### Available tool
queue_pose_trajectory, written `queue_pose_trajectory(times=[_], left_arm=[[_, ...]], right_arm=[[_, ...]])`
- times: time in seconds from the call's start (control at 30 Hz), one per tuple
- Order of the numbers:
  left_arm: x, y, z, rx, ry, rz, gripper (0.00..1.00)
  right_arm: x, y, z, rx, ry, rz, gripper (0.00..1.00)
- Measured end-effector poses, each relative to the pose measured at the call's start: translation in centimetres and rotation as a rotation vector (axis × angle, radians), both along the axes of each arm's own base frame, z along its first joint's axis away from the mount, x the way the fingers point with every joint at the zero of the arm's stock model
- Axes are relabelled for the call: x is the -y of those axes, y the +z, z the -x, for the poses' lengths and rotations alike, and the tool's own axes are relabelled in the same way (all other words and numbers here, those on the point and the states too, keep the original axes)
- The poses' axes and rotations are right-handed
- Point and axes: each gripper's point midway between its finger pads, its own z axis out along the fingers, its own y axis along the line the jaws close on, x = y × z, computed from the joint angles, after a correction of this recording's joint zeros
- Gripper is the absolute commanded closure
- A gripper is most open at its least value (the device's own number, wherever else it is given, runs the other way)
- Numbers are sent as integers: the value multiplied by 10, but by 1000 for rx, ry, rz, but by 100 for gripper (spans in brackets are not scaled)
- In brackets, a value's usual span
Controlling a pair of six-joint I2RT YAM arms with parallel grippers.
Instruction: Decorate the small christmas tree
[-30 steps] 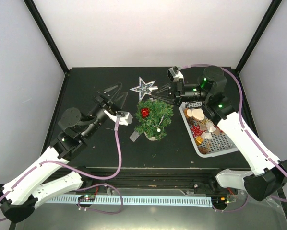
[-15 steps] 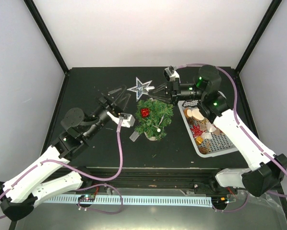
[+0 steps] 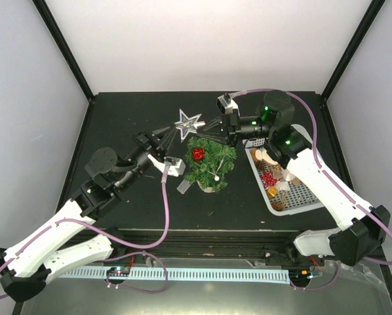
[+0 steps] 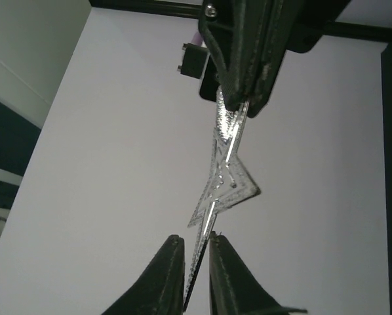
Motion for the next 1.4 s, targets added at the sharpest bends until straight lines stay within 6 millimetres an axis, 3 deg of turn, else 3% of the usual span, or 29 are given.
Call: queue_pose_trajectory(times=[0.07,0.4,0.7,0.93,1.13,1.23,1.4], left_arm=[[0,-2,0,-1,0,-9,98],[1,-12,-3,-15,12,-40,98],[0,-16,-5,-32,28,-63,98],[-3,-7,-8,-39,47,-68,99],[-13,12,-12,-67,93,-51,99],[-20,12,-13,-125,107,-75,98],[-29,16,-21,-288,126,-97,98]], right_arm=[[0,0,0,1,1,-1,99],[-1,-2,0,3,1,4,99],[-3,-10,-2,-5,4,25,80],[-3,-6,-2,10,6,42,74],[12,6,-16,48,-47,44,66],[26,12,-29,64,-96,42,66],[48,38,-45,147,-163,55,66]])
